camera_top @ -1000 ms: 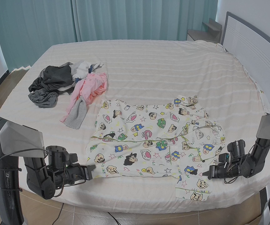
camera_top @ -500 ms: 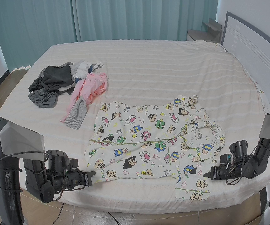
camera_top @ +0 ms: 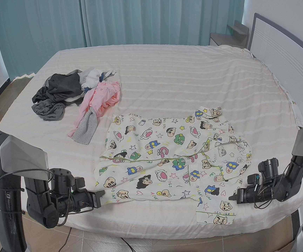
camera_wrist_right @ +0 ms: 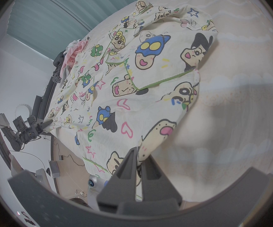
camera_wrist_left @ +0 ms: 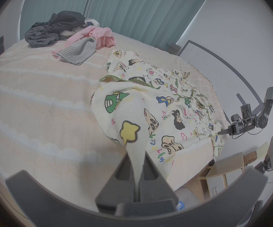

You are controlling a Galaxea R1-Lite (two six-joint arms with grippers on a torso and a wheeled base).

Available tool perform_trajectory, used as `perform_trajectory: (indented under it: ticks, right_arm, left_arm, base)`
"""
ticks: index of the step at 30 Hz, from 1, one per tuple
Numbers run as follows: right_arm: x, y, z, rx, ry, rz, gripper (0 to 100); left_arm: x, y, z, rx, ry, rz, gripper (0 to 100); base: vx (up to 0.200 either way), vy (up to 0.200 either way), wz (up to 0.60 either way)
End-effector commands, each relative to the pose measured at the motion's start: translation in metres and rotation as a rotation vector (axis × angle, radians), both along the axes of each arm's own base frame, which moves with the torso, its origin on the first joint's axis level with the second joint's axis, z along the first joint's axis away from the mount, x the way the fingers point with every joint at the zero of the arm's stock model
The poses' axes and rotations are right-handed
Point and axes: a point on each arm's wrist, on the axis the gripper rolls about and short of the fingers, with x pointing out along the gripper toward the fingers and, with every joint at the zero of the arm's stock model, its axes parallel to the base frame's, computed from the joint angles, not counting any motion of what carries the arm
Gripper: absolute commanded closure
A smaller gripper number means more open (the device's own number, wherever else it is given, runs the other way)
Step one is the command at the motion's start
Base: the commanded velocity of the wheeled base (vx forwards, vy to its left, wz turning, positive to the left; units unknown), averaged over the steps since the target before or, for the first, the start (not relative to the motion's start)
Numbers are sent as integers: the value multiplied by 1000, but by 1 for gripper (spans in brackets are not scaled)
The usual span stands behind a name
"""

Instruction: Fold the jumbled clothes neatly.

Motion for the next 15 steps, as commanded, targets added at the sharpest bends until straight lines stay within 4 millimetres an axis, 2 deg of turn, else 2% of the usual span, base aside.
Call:
perform_trajectory:
  ticks: [1,4,9,15]
  right_arm:
    - [-7,0,0,-2,17,4,100]
    - [-18,1,-3,-7,58,15,100]
    - [-25,6,-5,-15,77,44,100]
    - [-12,9,0,-4,14,44,100]
  left_arm:
    - [-5,2,-1,-1,5,3,100]
    - [-5,4,1,-8,-10,11,100]
    - [-5,8,2,-8,-12,26,100]
    - [-13,8,-2,-1,23,16,100]
  base:
    - [0,0,0]
    - [0,0,0]
    - [0,0,0]
    - [0,0,0]
